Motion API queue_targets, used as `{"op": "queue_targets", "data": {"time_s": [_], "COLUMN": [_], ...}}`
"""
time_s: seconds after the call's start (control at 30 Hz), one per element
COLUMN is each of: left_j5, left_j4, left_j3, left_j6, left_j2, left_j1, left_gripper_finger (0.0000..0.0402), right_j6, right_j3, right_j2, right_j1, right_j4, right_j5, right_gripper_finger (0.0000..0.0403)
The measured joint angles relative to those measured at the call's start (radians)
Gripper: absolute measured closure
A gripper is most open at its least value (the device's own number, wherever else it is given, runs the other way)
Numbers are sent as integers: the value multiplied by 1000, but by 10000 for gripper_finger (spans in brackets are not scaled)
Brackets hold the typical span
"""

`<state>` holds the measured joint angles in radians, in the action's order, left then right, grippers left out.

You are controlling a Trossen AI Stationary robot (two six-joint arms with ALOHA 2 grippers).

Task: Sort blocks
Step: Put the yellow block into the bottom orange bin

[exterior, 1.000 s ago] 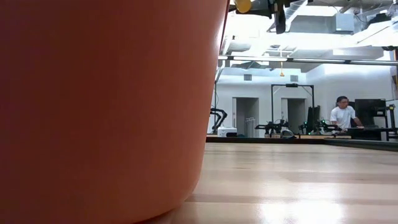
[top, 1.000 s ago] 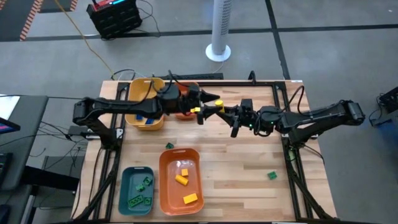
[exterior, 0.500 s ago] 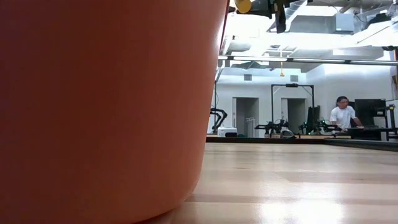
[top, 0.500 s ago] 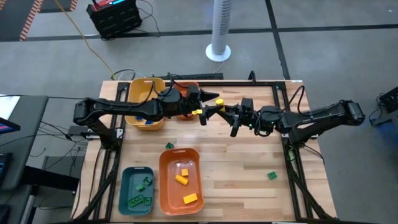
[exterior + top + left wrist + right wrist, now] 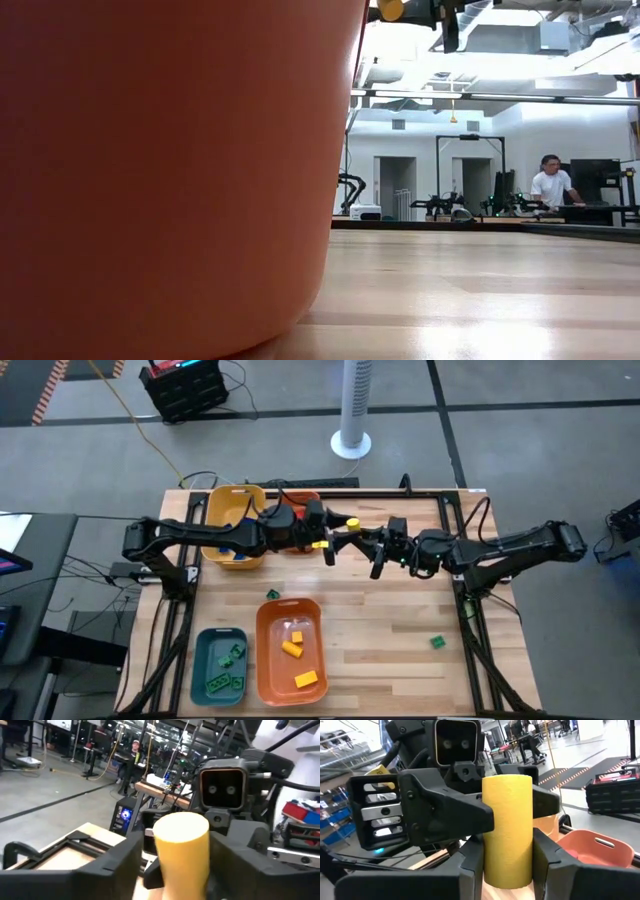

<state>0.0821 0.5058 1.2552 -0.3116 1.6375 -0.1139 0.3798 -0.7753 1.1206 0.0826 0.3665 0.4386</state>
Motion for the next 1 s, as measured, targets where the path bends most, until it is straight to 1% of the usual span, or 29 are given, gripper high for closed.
{"op": "queue_targets", "data": {"time_s": [0.07, 0.13, 0.17, 0.3, 0.5, 0.57, 0.67, 0.77, 0.87, 0.93, 1.0], "left_j5": [-8, -27, -34, -37, -54, -53, -54, -66, -100, -170, -270], "left_j4": [1, 2, 3, 3, -21, -48, -97, -193, -325, -431, -561], "left_j3": [0, 0, 0, 0, 0, -1, -1, -1, -1, -1, -1], "left_j6": [1, 9, 16, 30, -4, 3, 13, 28, 54, 53, 47], "left_j2": [0, 0, 0, 0, -8, -20, -51, -96, -154, -199, -252], "left_j1": [1, 0, 0, -4, -30, -39, -62, -93, -127, -148, -162], "left_gripper_finger": [224, 269, 280, 279, 279, 279, 279, 279, 279, 279, 279], "right_j6": [0, -4, -4, 8, 39, 40, 39, 50, 91, 136, 191], "right_j3": [0, 0, 0, 0, 0, 0, 0, 0, 0, 0, 0], "right_j2": [0, 0, 0, 0, 0, 0, -6, -21, -55, -86, -122], "right_j1": [0, 0, 0, -6, -26, -27, -36, -47, -61, -72, -78], "right_j4": [0, -4, -3, -4, -27, -40, -83, -155, -274, -396, -541], "right_j5": [-2, -6, -7, -7, -19, -22, -25, -26, -26, -26, -25], "right_gripper_finger": [296, 282, 273, 231, 168, 156, 150, 148, 148, 148, 148]}}
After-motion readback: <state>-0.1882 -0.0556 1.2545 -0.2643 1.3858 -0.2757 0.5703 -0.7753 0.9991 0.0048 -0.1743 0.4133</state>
